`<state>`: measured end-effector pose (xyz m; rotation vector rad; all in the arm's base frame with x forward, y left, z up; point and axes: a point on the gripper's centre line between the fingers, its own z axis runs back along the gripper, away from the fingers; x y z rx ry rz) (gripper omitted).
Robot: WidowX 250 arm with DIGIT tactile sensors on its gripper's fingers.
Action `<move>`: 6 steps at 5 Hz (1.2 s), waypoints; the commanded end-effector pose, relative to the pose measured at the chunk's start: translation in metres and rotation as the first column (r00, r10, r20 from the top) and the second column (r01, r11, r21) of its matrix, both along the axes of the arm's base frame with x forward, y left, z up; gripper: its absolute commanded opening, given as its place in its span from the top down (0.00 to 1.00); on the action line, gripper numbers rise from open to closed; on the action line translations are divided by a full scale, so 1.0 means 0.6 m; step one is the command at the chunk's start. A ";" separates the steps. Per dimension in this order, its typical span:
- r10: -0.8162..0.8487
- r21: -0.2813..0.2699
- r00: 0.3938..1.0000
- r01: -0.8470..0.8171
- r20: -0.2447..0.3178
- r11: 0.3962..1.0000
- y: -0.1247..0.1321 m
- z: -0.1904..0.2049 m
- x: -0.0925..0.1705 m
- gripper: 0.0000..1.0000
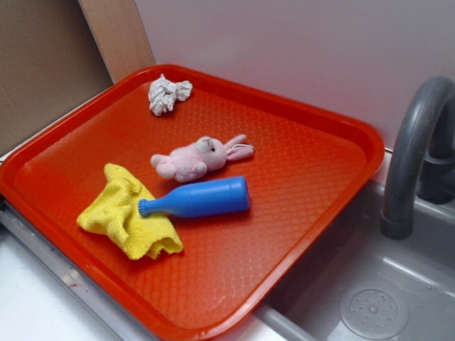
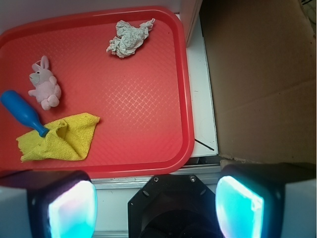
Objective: Grab the pink bunny.
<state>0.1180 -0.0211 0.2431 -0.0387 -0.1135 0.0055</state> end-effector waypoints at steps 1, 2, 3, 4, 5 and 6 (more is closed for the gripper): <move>0.000 0.000 1.000 0.000 0.000 1.000 0.000 0.000 0.000 0.00; -0.098 -0.024 0.993 0.099 0.060 0.995 -0.071 -0.006 0.025 0.00; -0.156 -0.036 0.980 0.161 0.121 0.986 -0.133 -0.011 0.052 0.00; -0.208 -0.062 0.962 0.221 0.175 0.973 -0.187 -0.041 0.088 0.00; -0.212 -0.031 0.965 0.219 0.155 0.975 -0.228 -0.077 0.125 0.00; -0.244 -0.030 0.959 0.250 0.143 0.968 -0.258 -0.101 0.146 0.00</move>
